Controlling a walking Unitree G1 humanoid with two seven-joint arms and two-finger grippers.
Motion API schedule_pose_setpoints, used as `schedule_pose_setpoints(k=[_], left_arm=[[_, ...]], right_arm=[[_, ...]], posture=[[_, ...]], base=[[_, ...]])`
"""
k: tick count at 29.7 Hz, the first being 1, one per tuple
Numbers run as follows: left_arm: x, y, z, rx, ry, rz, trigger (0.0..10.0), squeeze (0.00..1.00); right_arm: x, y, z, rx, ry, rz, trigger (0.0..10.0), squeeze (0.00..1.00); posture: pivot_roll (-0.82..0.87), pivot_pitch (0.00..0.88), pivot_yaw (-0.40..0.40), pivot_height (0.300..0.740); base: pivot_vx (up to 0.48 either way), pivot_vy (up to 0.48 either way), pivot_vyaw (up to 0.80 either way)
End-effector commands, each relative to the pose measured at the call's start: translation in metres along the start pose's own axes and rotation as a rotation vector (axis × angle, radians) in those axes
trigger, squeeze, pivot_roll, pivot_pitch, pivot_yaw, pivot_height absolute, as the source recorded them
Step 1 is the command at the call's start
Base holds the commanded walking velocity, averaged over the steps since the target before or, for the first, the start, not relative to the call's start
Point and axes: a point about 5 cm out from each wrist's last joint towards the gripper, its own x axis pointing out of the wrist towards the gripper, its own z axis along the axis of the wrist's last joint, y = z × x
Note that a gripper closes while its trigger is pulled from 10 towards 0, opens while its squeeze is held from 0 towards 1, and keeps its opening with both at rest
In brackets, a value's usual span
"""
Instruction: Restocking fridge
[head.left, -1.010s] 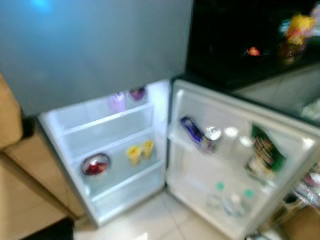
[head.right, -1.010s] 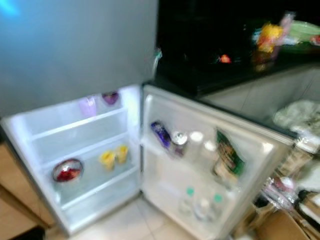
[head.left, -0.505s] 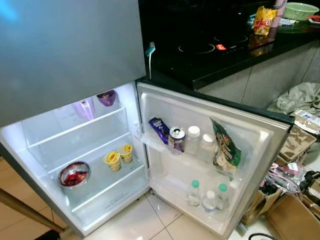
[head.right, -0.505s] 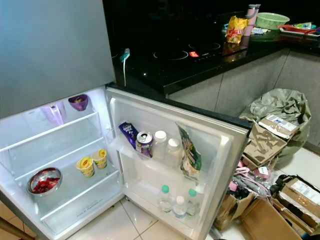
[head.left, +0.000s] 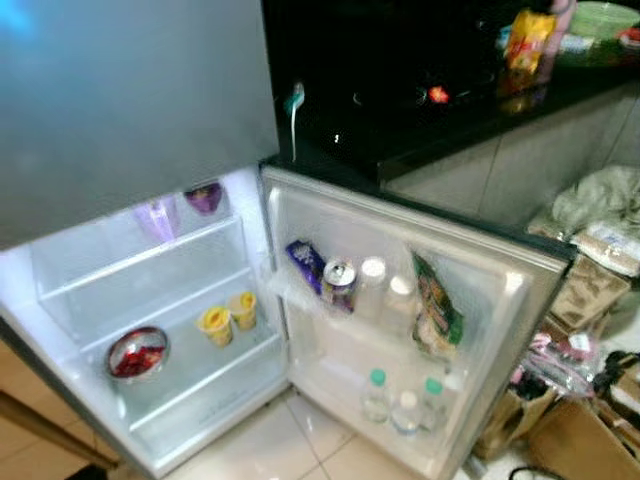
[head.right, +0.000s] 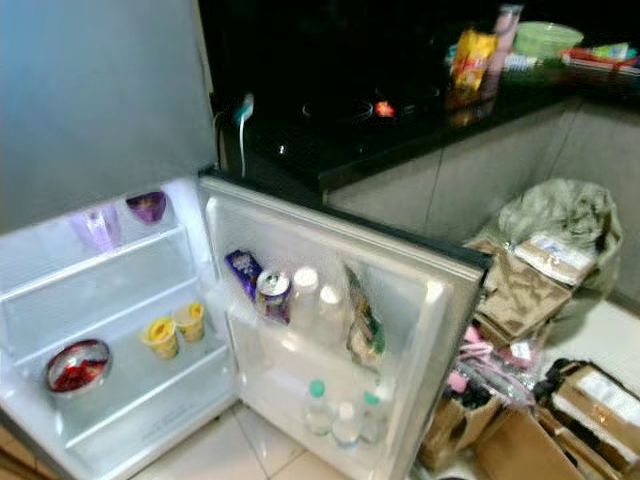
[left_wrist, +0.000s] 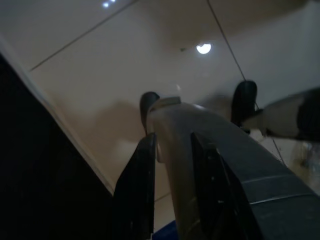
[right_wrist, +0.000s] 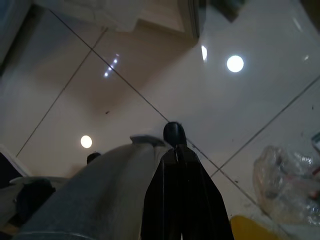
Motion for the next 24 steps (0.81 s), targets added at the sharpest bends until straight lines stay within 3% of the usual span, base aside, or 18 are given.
schedule_pose_setpoints(k=[1, 6, 11, 14, 15, 18, 19, 21, 24], left_arm=[[-0.002, 0.0, -0.009, -0.014, 0.031, 0.007, 10.0, 0.0], [-0.002, -0.001, -0.011, -0.016, 0.036, 0.001, 10.0, 0.0], [-0.002, -0.002, -0.013, -0.02, 0.041, -0.003, 10.0, 0.0], [-0.002, -0.003, -0.013, -0.023, 0.043, -0.006, 10.0, 0.0], [-0.001, -0.004, -0.014, -0.023, 0.049, -0.013, 10.0, 0.0], [-0.001, -0.004, -0.015, -0.023, 0.05, -0.015, 10.0, 0.0], [-0.002, -0.004, -0.015, -0.024, 0.049, -0.013, 10.0, 0.0], [-0.002, -0.004, -0.015, -0.024, 0.048, -0.011, 10.0, 0.0], [-0.002, -0.003, -0.014, -0.028, 0.044, -0.007, 10.0, 0.0]], right_arm=[[0.001, 0.003, -0.004, -0.006, 0.011, 0.002, 10.0, 0.0], [-0.001, -0.006, 0.012, 0.015, -0.056, -0.036, 10.0, 0.0], [-0.014, -0.042, 0.062, 0.203, -0.275, -0.18, 10.0, 0.0], [-0.018, -0.048, 0.071, 0.229, -0.313, -0.197, 10.0, 0.0], [-0.027, -0.06, 0.097, 0.31, -0.431, -0.209, 10.0, 0.0], [-0.03, -0.063, 0.106, 0.344, -0.478, -0.205, 10.0, 0.0], [-0.041, -0.064, 0.143, 0.418, -0.637, -0.086, 10.0, 0.0], [-0.045, -0.063, 0.156, 0.428, -0.689, -0.032, 10.0, 0.0], [-0.059, -0.047, 0.196, 0.39, -0.83, 0.221, 10.0, 0.0]], posture=[[-0.09, 0.0, 0.015, 0.74], [-0.09, 0.0, 0.017, 0.74], [-0.09, 0.0, 0.012, 0.74], [-0.09, 0.0, 0.012, 0.74], [-0.09, 0.0, 0.012, 0.74], [-0.09, 0.0, 0.012, 0.74], [-0.09, 0.0, 0.012, 0.74], [-0.09, 0.0, 0.012, 0.74], [-0.09, 0.003, 0.006, 0.74]], base=[[0.0, 0.0, 0.0], [0.0, 0.0, 0.0], [0.0, 0.0, 0.0], [0.0, 0.0, 0.0], [0.0, 0.0, 0.0], [0.0, 0.0, 0.0], [0.0, 0.0, 0.0], [0.0, 0.0, 0.0], [0.0, 0.0, 0.0]])
